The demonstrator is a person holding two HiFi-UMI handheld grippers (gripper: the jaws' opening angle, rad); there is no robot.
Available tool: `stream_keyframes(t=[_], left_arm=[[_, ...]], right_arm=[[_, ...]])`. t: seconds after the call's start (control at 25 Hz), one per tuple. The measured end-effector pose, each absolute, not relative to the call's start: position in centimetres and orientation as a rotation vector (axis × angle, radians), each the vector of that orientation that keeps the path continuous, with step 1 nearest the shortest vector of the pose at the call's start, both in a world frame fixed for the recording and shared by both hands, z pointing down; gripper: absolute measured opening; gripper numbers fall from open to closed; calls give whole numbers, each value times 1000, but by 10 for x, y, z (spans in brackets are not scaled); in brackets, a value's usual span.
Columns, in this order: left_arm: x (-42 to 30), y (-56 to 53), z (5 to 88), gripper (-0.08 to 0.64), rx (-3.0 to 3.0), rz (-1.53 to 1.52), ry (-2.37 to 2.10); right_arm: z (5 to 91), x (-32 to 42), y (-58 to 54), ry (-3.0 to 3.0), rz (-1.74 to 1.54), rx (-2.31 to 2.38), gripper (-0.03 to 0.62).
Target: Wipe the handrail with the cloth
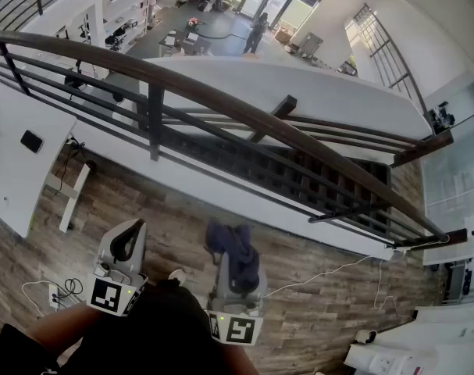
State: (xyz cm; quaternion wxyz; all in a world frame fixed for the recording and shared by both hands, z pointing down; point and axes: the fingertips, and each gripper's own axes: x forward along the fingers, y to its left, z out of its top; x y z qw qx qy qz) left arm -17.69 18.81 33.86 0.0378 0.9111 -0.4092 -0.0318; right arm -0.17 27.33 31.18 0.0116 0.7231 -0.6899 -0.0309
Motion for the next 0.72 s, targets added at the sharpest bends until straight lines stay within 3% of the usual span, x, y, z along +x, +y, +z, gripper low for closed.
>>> stream_keyframes(t=[0.72], left_arm=[[-148,208,337,0,2789,-81,-1308]], right_arm=[[317,30,303,-2210,-24,2272,176]])
